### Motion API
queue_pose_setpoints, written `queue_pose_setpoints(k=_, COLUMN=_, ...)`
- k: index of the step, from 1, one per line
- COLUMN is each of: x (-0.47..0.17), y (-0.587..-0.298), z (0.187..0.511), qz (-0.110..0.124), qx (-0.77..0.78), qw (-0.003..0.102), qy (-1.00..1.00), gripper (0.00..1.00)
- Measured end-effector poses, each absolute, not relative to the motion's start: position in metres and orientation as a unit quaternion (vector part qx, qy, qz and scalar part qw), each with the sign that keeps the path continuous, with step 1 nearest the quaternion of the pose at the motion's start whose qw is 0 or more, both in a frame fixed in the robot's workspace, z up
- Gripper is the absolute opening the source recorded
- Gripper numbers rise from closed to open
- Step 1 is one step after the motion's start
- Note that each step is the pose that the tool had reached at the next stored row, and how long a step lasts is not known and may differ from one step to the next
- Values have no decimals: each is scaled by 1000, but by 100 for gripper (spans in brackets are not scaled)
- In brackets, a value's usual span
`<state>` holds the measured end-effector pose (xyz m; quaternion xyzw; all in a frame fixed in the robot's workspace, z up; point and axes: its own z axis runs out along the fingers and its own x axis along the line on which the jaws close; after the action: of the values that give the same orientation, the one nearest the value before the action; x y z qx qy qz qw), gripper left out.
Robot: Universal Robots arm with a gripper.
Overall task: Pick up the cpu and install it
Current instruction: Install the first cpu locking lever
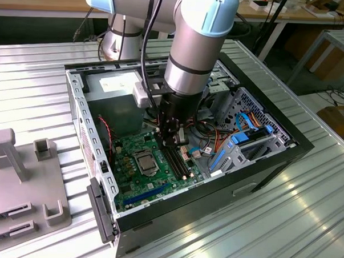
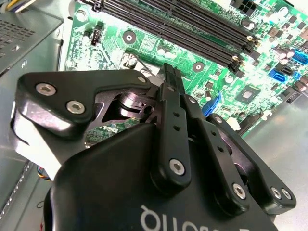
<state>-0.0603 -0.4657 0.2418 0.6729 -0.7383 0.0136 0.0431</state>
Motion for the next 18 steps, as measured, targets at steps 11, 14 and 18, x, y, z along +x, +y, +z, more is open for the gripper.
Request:
queue_pose_setpoints(k=11, x=-66, y=-470, z=241, qz=16, qx=683, qw=45, qy=-729, gripper=11)
queue_pose_setpoints(k=14, x=-66, y=-473, z=241, qz=18, qx=685, qw=47, qy=-727, gripper=11)
queue_pose_setpoints(k=18, x=-66, y=-478, z=229, qz=27, qx=693, qw=54, qy=-718, gripper=11)
